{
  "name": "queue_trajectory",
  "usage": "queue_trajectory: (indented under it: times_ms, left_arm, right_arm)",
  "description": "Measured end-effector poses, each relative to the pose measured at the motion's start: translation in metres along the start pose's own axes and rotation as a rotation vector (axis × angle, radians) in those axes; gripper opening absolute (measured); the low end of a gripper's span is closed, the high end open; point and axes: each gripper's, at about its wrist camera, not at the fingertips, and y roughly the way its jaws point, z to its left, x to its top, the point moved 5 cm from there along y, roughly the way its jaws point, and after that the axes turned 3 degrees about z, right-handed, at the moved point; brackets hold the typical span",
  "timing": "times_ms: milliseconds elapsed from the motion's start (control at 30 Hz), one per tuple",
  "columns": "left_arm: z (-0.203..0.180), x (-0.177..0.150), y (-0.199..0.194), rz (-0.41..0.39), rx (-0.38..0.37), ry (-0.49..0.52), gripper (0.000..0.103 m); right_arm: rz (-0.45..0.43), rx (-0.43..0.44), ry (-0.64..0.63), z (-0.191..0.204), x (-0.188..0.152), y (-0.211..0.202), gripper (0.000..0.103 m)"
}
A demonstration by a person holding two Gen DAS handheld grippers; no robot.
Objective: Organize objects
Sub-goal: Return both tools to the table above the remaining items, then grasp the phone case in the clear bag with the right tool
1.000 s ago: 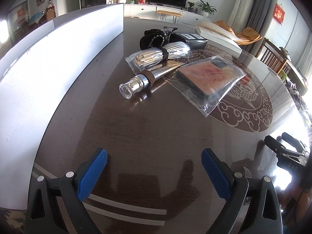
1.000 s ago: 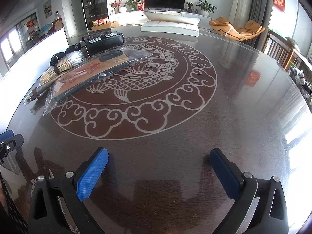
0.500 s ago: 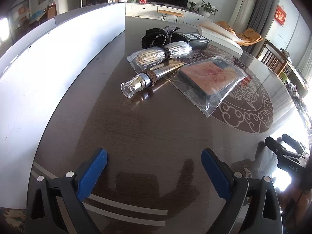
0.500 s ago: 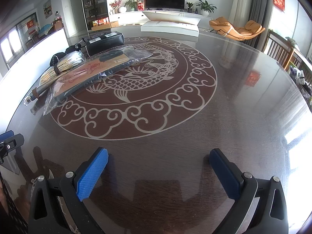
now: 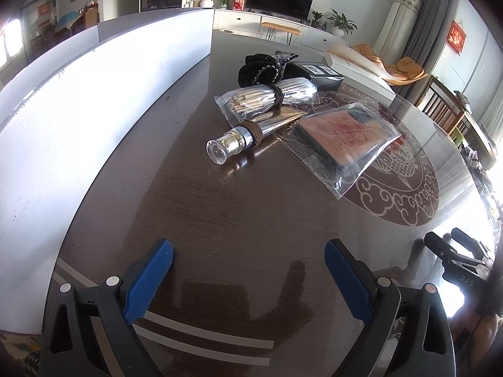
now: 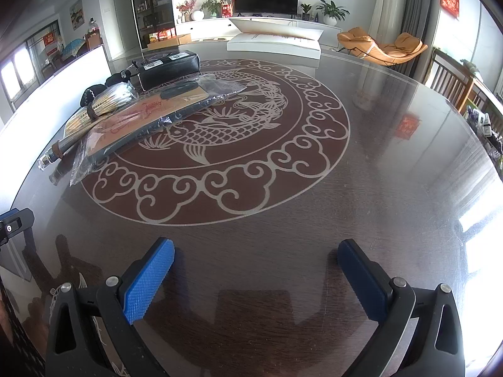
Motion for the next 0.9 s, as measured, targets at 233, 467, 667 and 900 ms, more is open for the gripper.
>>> queue_trajectory:
  times_ms: [233,467,667,900]
  left_arm:
    - [0.006,0.003,-0.007,-0.04,0.021,-0.019,0.099]
    - [0.025,0.004,-0.008,-0.048,0.029,-0.098,0.099]
    - [0.035,0.003,-0.008,-0.058,0.039,-0.143,0.099]
    - [0.034,0.002,-0.01,-0.066,0.053,-0.138,0.099]
  right_arm:
    - [0.0,0.0,0.0,0.0,0.0,0.0,0.103]
    - [0.002,0.003,0.001,0.0,0.0,0.0,0.103]
    - [0.043,0.087,0.031,0.02,0.048,0.008,0.103]
    - [0.137,0.139,0.322,0.067,0.126,0.063,0.103]
